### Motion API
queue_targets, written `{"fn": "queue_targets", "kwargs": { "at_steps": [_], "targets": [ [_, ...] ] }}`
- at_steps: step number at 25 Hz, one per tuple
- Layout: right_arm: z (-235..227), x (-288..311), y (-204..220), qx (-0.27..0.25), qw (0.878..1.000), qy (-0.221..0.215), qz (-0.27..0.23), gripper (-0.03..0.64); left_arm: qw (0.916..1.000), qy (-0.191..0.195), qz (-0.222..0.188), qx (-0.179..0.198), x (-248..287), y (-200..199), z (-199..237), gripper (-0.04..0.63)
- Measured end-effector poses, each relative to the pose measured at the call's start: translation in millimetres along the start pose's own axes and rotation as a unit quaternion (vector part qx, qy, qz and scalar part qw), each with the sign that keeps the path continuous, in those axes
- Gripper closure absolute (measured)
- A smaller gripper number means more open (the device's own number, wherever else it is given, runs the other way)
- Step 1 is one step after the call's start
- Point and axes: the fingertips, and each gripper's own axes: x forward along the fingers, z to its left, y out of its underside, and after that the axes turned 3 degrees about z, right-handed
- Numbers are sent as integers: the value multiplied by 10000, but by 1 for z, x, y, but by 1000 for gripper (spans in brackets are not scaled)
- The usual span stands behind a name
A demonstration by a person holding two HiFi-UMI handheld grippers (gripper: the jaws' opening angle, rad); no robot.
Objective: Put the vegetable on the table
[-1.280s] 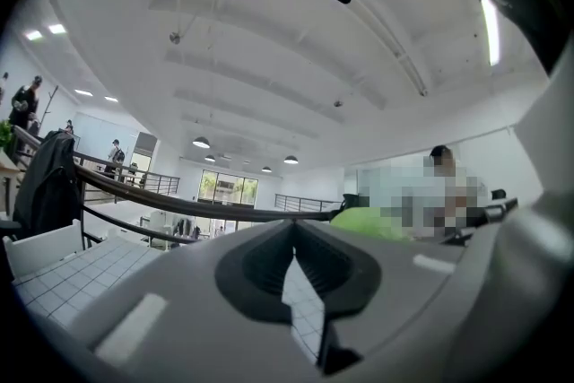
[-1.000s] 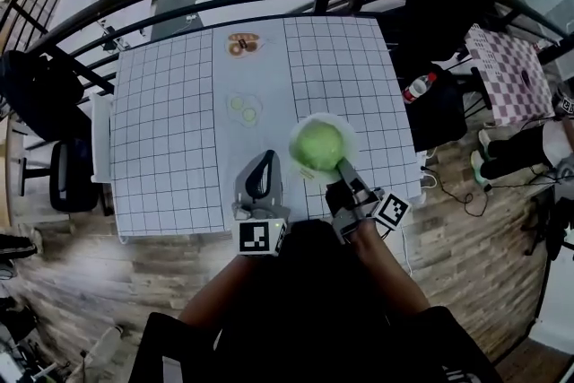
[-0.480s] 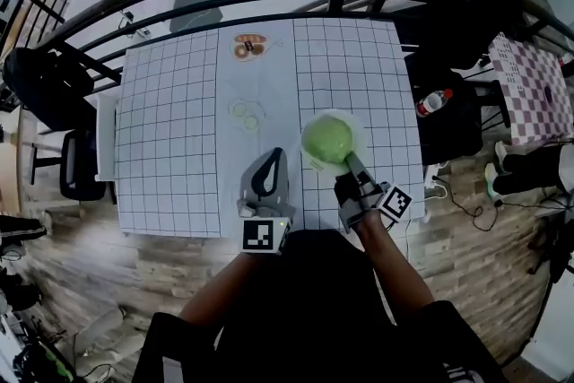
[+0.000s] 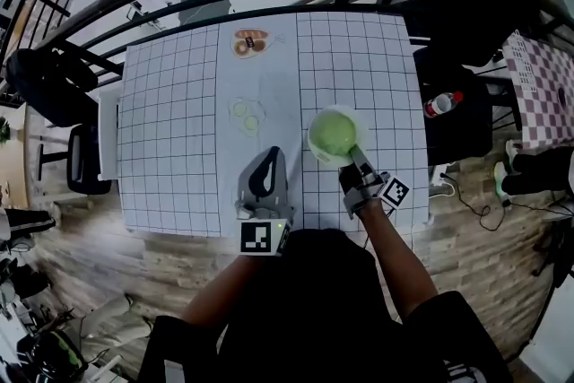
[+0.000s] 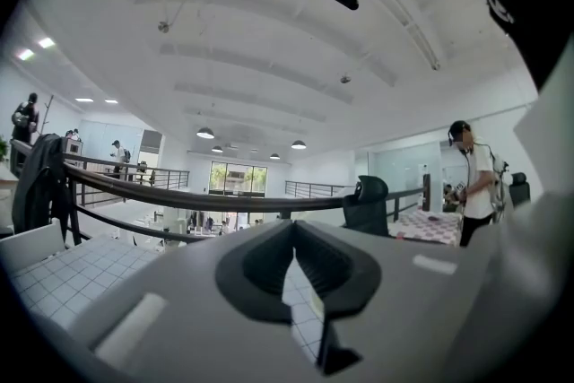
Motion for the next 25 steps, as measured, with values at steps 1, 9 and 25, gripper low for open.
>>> {"fn": "queue_targets", "kwargs": {
  "at_steps": [1, 9, 25],
  "targets": [
    [-7, 0, -4, -15, 10000, -25, -25, 597, 10000, -28, 40, -30, 2, 2, 0, 588],
    [-63, 0, -27, -172, 9989, 430, -74, 597, 9999, -143, 58, 55, 8, 3, 0, 588],
    [-149, -10, -22, 117, 9933, 1129, -212, 595, 9985, -353, 232, 353, 4, 6, 2, 588]
  ]
}}
